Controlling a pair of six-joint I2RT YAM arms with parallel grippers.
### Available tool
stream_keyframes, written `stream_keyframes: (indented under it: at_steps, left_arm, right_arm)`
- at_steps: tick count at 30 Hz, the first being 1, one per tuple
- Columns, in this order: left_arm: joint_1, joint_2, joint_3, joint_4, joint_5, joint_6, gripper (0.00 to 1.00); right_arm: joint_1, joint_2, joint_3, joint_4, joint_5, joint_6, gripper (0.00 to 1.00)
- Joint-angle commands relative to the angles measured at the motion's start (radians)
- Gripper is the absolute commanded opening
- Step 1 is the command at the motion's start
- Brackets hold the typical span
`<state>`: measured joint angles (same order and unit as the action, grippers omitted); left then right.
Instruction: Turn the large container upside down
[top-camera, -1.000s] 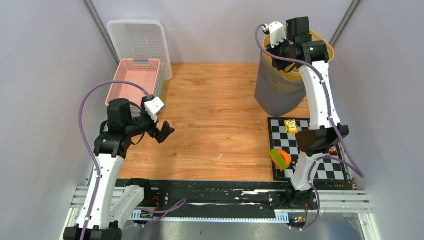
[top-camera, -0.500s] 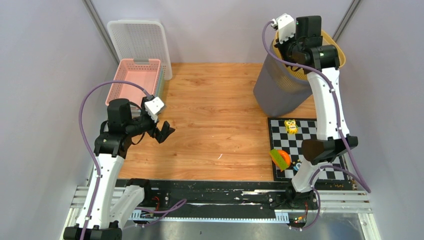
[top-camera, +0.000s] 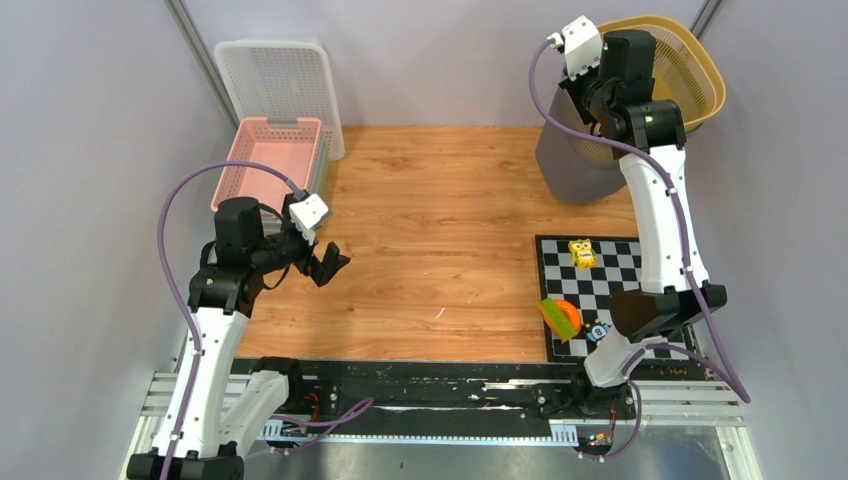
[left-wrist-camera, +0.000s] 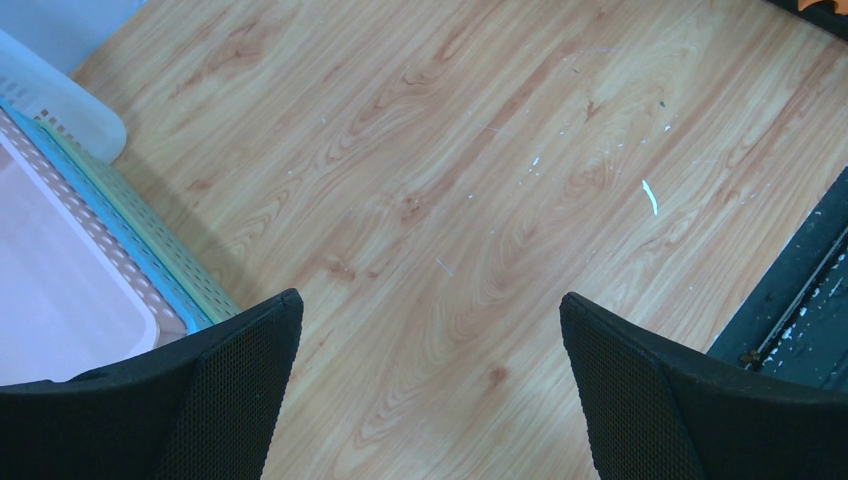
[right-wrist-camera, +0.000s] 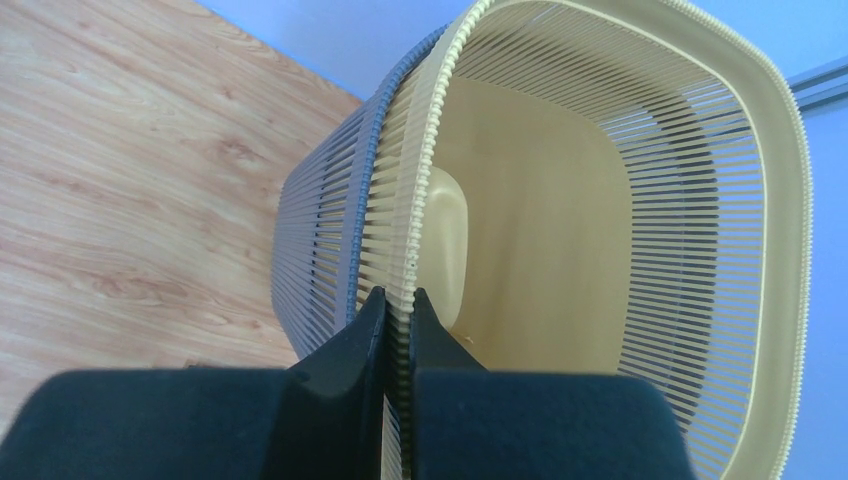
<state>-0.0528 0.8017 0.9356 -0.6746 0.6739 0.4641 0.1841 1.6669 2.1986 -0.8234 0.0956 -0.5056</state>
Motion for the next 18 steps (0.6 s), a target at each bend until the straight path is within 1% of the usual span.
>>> stream_keyframes:
  at_steps: [1, 11, 15, 17, 18]
  left_arm:
    - [0.003, -0.013, -0.008, 0.014, 0.014, 0.005, 1.00]
    - [0.003, -0.007, -0.009, 0.015, 0.015, 0.007, 1.00]
    - [0.003, -0.007, -0.010, 0.018, 0.014, 0.008, 1.00]
    - [0.002, -0.007, -0.011, 0.018, 0.014, 0.008, 1.00]
    - [0.003, -0.007, -0.011, 0.017, 0.014, 0.008, 1.00]
  right_arm:
    - [-0.011, -0.037, 0.015, 0.286, 0.114, -0.112, 0.02]
    - [-0.011, -0.015, 0.002, 0.314, 0.116, -0.119, 0.02]
    - [-0.011, -0.023, -0.008, 0.318, 0.121, -0.107, 0.02]
    - [-0.012, -0.048, -0.030, 0.316, 0.080, -0.077, 0.02]
    - [-0.010, -0.060, -0.052, 0.335, 0.092, -0.077, 0.02]
